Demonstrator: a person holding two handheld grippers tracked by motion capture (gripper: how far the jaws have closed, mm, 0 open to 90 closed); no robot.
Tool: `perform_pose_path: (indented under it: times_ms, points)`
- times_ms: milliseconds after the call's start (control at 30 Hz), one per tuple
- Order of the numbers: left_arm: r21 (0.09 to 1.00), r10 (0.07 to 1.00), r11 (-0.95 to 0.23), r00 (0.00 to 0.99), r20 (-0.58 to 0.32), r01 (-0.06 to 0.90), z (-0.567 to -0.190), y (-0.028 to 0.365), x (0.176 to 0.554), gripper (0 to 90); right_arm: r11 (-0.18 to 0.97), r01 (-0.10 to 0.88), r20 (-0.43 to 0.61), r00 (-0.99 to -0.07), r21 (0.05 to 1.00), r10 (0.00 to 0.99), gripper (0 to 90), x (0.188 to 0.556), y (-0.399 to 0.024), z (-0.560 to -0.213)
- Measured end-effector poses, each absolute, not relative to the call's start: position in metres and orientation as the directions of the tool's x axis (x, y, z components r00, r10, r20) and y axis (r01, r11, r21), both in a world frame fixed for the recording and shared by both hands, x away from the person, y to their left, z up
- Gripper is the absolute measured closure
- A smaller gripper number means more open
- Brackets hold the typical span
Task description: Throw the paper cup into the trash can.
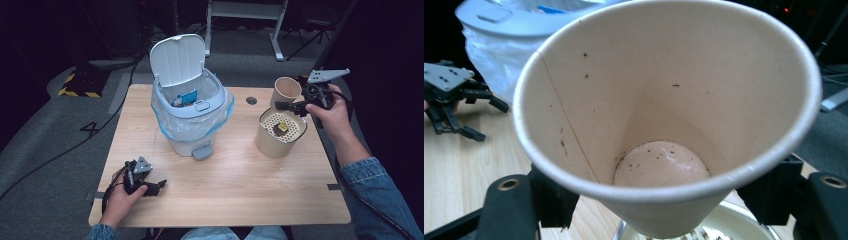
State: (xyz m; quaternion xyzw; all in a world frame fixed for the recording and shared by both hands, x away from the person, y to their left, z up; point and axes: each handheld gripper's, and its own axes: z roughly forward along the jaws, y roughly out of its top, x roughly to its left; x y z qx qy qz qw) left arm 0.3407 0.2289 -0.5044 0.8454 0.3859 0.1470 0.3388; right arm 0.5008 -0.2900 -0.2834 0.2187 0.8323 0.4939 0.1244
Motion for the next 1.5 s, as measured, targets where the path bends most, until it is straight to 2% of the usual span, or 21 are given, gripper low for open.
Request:
perform_pose_path:
  times_ms: [733,1133,1500]
  points:
    - [0.689,0.747,-0.475,0.665,-0.012,0.547,-0.505,0.229,0.341,13.3,0.415,0.171,0.007,-0.930,0.893,0.369,28.5,0.519,-0.168,-0.249]
    - [0.689,0.749,-0.471,0.662,-0.016,0.551,-0.505,0.228,0.343,13.4,0.409,0.164,-0.002,-0.926,0.898,0.377,28.3,0.525,-0.121,-0.245]
    - [0.690,0.752,-0.467,0.659,-0.018,0.552,-0.505,0.228,0.342,13.5,0.434,0.173,-0.007,-0.924,0.884,0.383,28.2,0.533,-0.085,-0.258]
